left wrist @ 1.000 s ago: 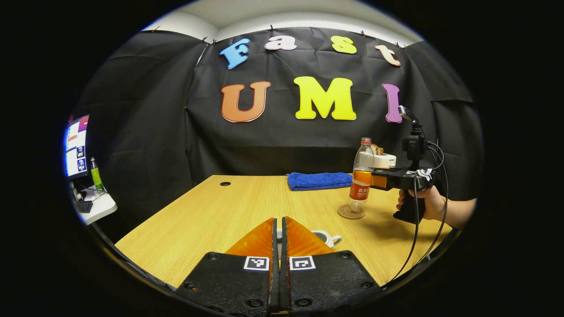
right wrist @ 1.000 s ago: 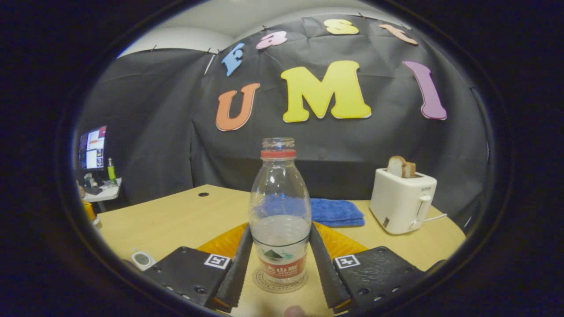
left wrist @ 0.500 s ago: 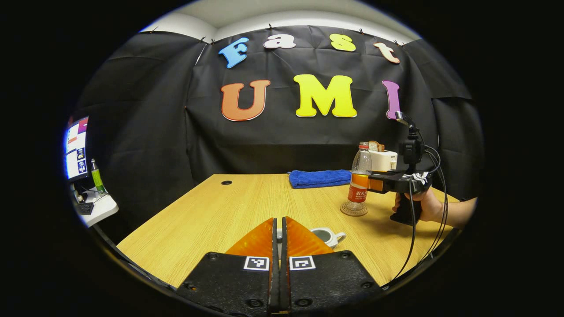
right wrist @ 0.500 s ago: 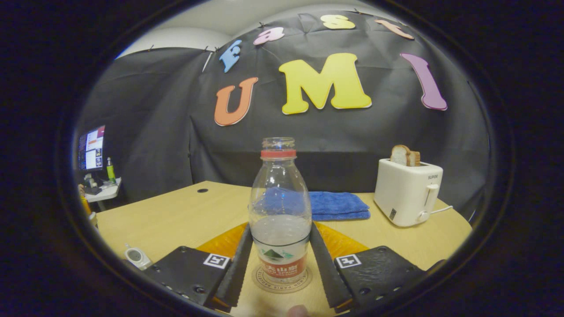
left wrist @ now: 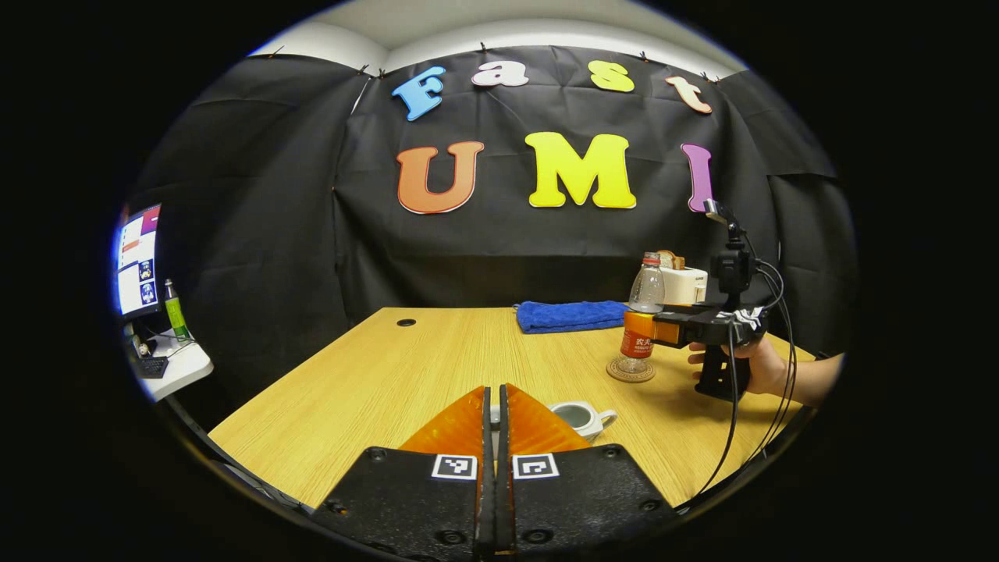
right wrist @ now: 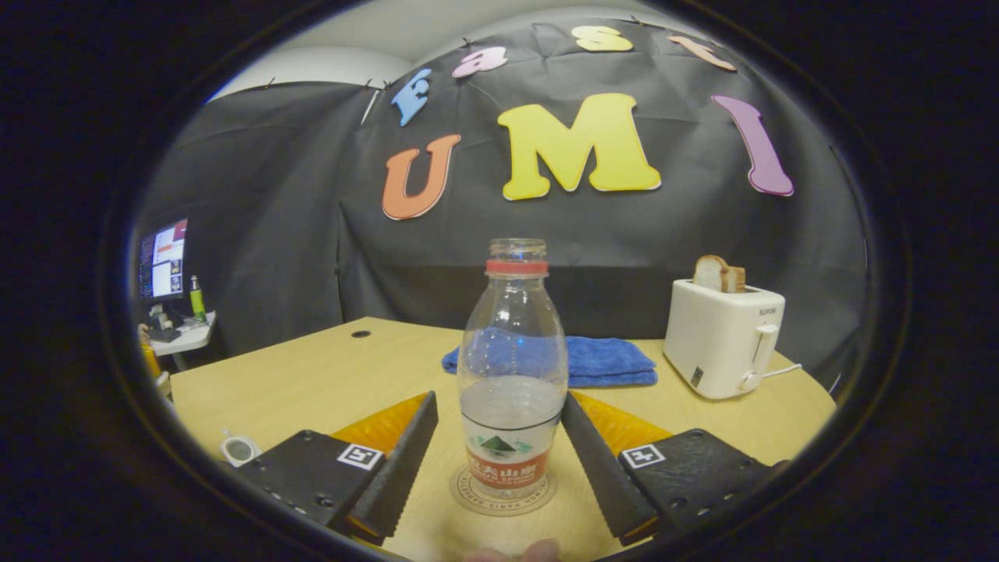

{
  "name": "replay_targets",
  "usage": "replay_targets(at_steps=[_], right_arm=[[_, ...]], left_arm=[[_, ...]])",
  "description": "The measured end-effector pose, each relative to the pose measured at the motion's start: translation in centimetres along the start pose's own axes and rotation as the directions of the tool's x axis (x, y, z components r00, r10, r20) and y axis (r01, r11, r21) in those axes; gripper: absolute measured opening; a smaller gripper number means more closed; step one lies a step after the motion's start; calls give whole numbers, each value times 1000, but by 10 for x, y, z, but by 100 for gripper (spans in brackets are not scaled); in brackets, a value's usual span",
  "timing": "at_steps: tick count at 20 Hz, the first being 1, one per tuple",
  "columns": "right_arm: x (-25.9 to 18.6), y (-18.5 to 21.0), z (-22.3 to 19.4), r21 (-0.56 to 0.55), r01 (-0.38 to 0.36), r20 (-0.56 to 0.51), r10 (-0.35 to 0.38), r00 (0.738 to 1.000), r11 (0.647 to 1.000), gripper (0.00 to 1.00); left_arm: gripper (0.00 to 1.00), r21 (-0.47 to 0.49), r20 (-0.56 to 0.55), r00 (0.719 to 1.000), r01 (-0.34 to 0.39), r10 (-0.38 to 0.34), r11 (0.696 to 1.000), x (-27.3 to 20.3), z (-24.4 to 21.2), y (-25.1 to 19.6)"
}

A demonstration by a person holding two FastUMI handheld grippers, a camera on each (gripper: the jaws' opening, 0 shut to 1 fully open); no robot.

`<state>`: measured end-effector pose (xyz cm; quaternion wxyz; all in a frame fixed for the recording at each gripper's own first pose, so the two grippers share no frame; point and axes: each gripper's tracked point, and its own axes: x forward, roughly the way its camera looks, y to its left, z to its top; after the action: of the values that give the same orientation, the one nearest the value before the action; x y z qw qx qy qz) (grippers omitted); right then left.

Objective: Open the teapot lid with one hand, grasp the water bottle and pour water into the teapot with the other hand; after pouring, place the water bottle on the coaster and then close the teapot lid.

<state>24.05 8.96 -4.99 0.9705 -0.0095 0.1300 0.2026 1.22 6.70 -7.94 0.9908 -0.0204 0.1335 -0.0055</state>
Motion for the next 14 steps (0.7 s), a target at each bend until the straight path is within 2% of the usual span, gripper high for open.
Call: replay_targets(at_steps=[5,6,7,8,9,14], right_arm=[[-24,0,3,4,-15,9,15,1000,1000,95],[-35,-4,2,3,-8,15,8,1000,1000,95],[-44,-10,3,1,6,23,-6,1000,1000,93],[-56,-17,4,0,24,28,-24,999,1000,95],[-67,-21,4,4,33,39,-33,999,999,93],[-134,-41,16,-31,94,105,-90,990,995,94]], left_arm=[[3,2,19,1000,15,-15,1000,1,7,-14],[3,1,24,999,23,-23,1000,3,8,-21],[7,-1,28,999,35,-35,999,6,9,-27],[3,-5,37,998,50,-50,999,10,10,-35],[3,-12,41,997,64,-63,998,15,10,-42],[3,-19,32,995,92,-91,996,42,1,-72]])
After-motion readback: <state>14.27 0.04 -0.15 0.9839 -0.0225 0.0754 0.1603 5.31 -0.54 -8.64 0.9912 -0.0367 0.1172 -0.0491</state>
